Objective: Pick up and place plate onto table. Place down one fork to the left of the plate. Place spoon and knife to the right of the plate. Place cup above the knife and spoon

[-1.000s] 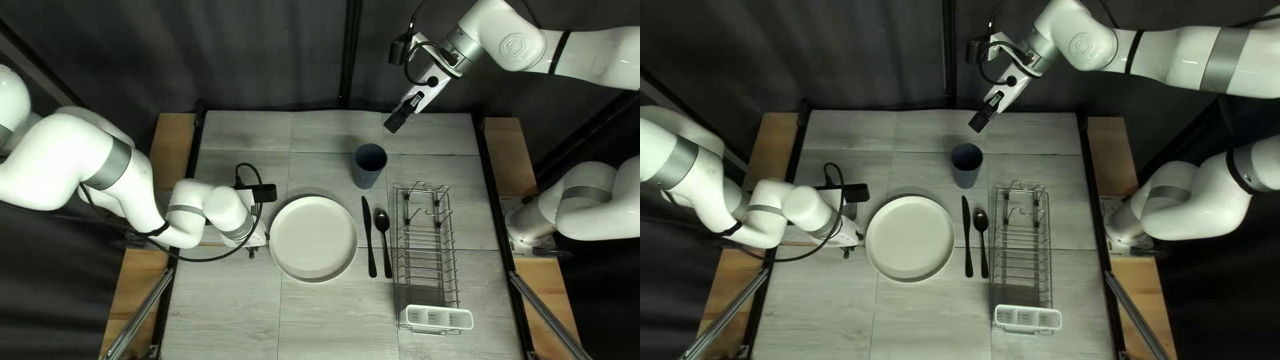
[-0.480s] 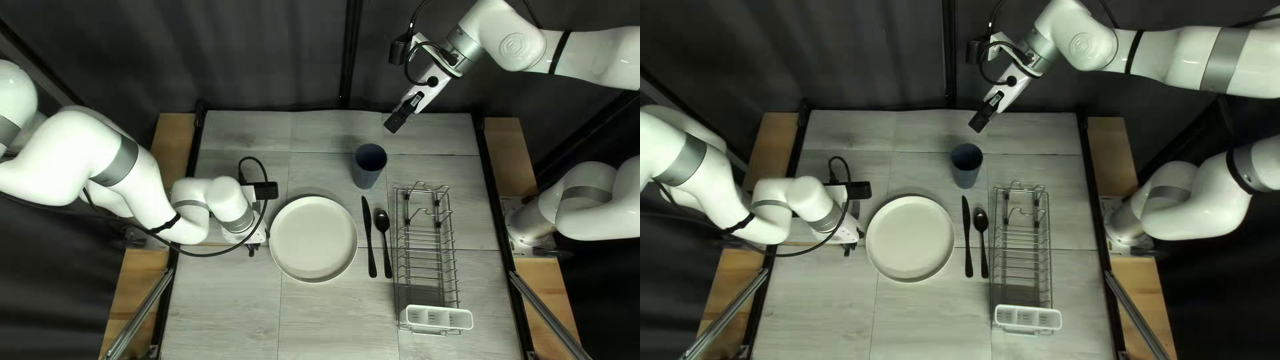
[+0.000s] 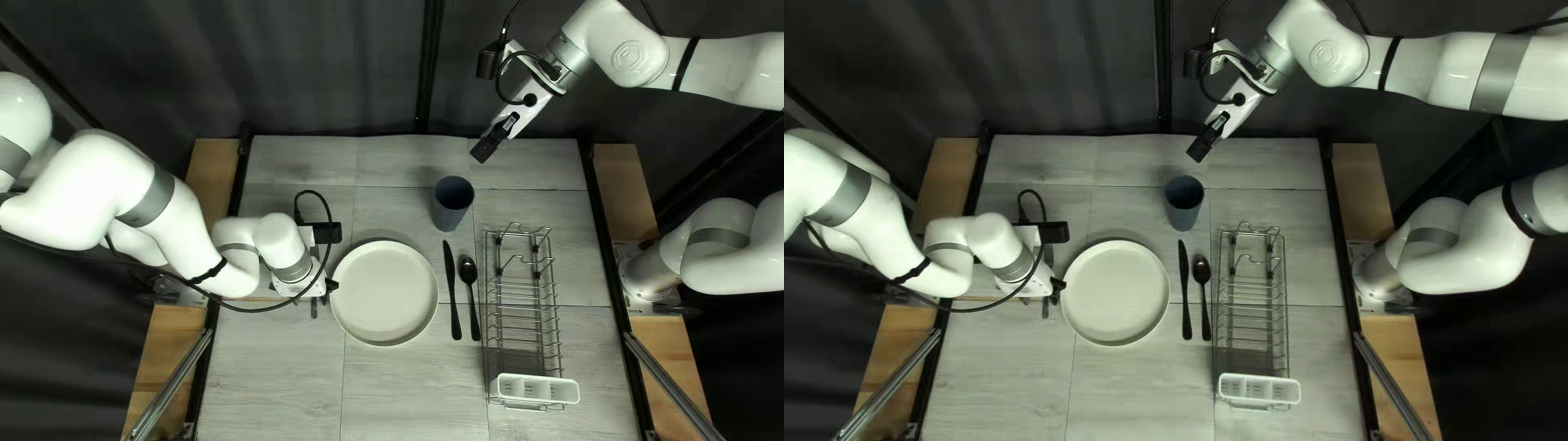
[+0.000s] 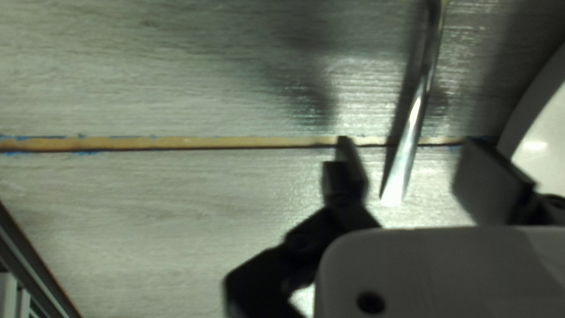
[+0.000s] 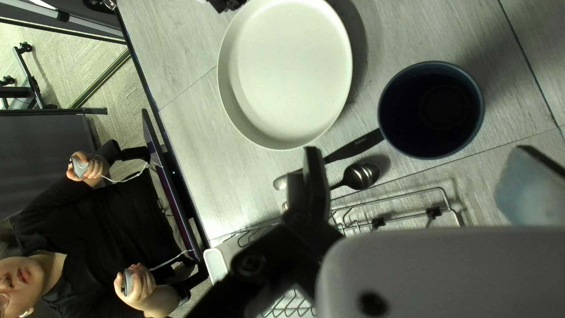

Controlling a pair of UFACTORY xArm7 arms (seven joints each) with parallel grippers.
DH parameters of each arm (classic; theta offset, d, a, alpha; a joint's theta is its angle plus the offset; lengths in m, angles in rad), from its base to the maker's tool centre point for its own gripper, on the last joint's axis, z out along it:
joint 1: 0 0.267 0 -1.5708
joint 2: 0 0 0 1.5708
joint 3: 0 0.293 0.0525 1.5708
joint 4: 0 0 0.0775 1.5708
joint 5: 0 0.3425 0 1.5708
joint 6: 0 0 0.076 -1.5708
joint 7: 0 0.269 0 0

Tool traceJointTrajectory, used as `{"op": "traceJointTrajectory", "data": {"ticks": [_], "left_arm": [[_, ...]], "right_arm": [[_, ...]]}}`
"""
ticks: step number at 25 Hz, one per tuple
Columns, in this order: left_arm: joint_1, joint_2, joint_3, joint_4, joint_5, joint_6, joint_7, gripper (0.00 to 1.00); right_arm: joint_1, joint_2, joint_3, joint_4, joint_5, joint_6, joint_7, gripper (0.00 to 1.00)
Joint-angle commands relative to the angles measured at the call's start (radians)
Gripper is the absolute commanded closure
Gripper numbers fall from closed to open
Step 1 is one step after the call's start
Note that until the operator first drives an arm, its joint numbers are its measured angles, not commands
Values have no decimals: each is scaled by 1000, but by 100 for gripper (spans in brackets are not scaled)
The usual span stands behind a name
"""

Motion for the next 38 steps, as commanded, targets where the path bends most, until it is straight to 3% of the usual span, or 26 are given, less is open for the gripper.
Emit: {"op": "traceJointTrajectory", "data": {"ticks": [1, 2, 3, 6, 17, 19, 23, 26, 38], "left_arm": [[30, -145, -56, 118, 134, 238, -84, 0], [31, -148, -67, 141, 155, 260, -87, 0], [41, -134, -96, 234, 222, 346, -94, 0], [44, -98, -156, 390, 357, 477, -54, 0], [41, -109, -147, 386, 353, 487, -39, 0], [13, -189, -122, 370, 377, 558, 40, 0], [-103, -474, -4, 258, 394, 697, 273, 0], [-176, -593, 37, 235, 397, 766, 383, 0], [-176, -593, 37, 235, 397, 766, 383, 0]], "right_arm": [[0, 0, 0, 0, 0, 0, 0, 0], [0, 0, 0, 0, 0, 0, 0, 0], [0, 0, 0, 0, 0, 0, 0, 0], [0, 0, 0, 0, 0, 0, 0, 0], [0, 0, 0, 0, 0, 0, 0, 0], [0, 0, 0, 0, 0, 0, 0, 0], [0, 0, 0, 0, 0, 0, 0, 0], [0, 0, 0, 0, 0, 0, 0, 0], [0, 0, 0, 0, 0, 0, 0, 0]]}}
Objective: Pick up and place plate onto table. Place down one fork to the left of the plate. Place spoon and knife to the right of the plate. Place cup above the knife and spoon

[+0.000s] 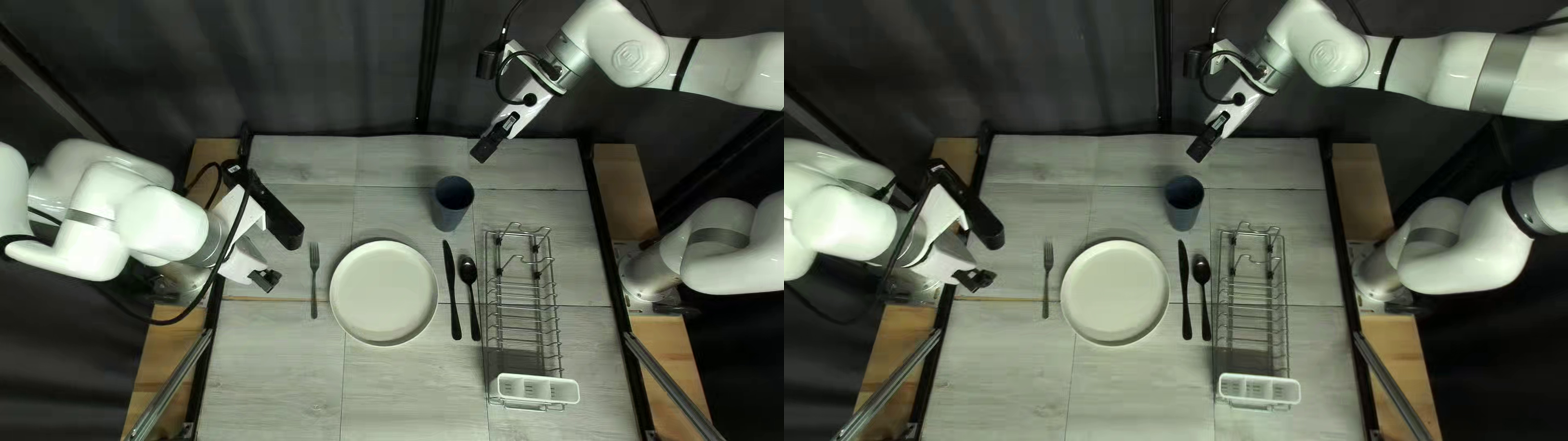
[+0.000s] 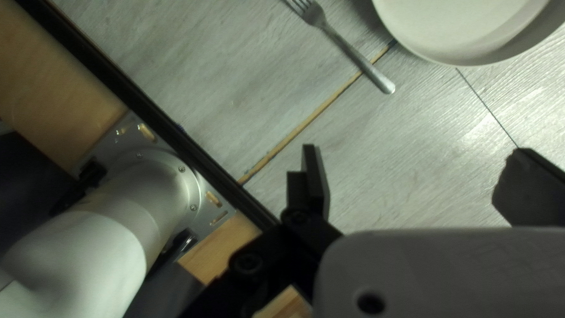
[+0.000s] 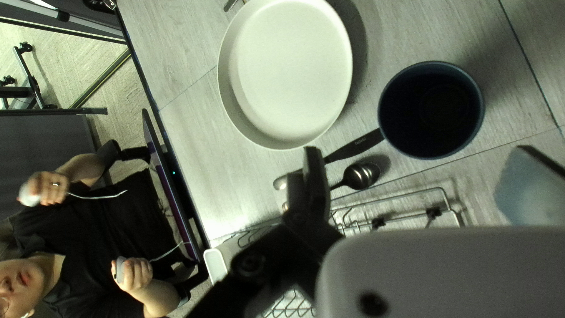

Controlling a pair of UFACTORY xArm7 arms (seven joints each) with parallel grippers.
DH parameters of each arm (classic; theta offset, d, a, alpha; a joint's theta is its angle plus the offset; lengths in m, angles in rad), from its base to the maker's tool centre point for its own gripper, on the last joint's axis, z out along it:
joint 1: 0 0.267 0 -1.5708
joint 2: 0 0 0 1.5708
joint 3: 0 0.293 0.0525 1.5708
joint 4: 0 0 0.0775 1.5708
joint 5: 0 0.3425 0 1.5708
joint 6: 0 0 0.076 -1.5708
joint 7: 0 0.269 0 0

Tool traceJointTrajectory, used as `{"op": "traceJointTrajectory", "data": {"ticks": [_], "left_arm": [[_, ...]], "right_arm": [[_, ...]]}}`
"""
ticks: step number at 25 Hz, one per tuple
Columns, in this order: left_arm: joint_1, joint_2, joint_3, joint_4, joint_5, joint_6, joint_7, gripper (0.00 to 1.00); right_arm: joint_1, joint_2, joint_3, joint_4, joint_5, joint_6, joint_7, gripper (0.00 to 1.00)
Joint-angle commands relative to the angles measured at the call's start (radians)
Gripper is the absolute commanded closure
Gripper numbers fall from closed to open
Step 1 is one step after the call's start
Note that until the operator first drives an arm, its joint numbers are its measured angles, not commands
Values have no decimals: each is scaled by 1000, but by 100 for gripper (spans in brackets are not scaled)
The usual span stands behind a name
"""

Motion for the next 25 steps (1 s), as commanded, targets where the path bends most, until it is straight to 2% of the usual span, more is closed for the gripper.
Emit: {"op": "traceJointTrajectory", "data": {"ticks": [1, 7, 12, 25], "left_arm": [[0, 0, 0, 0, 0, 0, 0, 0], [0, 0, 0, 0, 0, 0, 0, 0], [0, 0, 0, 0, 0, 0, 0, 0], [0, 0, 0, 0, 0, 0, 0, 0]], "right_arm": [[-2, -9, 1, 1, -17, 6, -7, 0], [-50, -154, -6, -28, -128, 122, 37, 0], [-75, -223, 13, -46, -194, 144, 66, 0], [-75, -223, 13, -46, -194, 144, 66, 0]]}}
